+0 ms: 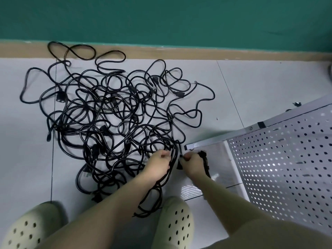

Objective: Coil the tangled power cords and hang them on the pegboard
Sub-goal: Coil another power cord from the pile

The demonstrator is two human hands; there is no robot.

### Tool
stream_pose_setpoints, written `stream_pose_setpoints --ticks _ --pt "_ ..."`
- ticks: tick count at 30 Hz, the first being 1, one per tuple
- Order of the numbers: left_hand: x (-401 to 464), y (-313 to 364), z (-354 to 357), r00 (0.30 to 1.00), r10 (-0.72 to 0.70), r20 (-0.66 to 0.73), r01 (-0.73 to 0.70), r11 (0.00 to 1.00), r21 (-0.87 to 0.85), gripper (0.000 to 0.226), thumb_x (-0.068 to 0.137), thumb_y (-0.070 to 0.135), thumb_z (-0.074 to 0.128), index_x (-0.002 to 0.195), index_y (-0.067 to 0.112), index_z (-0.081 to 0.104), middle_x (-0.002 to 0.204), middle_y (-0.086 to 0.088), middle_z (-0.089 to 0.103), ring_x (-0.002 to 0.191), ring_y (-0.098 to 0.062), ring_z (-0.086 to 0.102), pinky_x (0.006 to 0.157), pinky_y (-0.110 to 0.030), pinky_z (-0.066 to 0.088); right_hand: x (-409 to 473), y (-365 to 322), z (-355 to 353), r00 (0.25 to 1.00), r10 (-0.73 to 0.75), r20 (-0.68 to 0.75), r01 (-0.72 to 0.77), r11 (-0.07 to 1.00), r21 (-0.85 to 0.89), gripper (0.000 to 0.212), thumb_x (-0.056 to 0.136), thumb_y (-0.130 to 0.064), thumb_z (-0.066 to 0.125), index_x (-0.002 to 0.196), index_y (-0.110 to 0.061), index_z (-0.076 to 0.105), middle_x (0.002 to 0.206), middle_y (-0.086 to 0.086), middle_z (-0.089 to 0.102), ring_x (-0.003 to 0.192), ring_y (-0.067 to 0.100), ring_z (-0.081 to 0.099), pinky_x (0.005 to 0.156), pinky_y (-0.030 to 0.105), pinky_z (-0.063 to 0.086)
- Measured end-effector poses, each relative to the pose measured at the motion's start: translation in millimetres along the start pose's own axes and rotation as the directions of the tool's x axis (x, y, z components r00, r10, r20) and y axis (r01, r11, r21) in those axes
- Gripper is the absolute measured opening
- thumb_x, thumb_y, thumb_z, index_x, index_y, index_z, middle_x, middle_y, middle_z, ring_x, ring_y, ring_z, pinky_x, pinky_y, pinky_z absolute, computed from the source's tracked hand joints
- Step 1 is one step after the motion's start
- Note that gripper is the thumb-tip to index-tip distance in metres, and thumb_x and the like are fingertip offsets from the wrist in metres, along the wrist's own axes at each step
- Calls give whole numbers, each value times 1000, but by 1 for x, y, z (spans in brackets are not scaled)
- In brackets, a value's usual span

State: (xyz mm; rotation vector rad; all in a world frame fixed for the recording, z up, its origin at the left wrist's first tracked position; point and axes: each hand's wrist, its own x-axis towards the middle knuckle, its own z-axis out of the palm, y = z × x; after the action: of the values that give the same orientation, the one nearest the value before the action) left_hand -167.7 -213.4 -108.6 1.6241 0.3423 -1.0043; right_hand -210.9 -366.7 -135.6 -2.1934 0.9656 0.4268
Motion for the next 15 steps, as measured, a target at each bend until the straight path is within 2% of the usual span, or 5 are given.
stream_pose_setpoints --ticks 4,7,9,13,15 --pt "-12 9 1 994 -17 104 12 999 48 39 108 16 48 147 12 49 102 1 62 85 -14 62 71 -25 51 0 -16 -5 990 12 138 -19 999 46 16 87 -7 70 73 -9 64 63 0 59 59 13 55 45 10 36" --pt "-21 14 -5 992 -40 118 40 999 -4 36 108 18 49 144 16 53 101 1 64 82 -15 61 64 -24 49 -12 -25 -14 969 99 225 -147 967 210 17 88 3 65 77 -10 65 63 1 61 51 9 54 44 15 40" --pt "-29 15 -12 990 28 136 -35 998 52 29 108 23 51 135 19 60 97 1 65 76 -12 58 60 -23 45 -22 -31 -19 974 83 210 -137 956 260 19 92 5 58 80 -10 65 67 5 62 55 12 54 47 16 42" --pt "-59 13 -20 944 267 195 -312 916 254 17 106 20 56 101 13 70 74 2 55 45 3 44 47 -14 33 -52 -49 -40 982 -109 151 70 967 244 31 91 14 48 76 -8 65 67 5 64 54 12 60 51 20 49" --pt "-74 12 -22 913 339 226 -396 867 301 29 106 22 55 82 25 69 75 4 61 54 -6 48 57 -23 40 -71 -60 -51 965 -186 183 145 965 217 28 89 16 46 86 -2 67 69 9 65 55 16 62 51 27 52"
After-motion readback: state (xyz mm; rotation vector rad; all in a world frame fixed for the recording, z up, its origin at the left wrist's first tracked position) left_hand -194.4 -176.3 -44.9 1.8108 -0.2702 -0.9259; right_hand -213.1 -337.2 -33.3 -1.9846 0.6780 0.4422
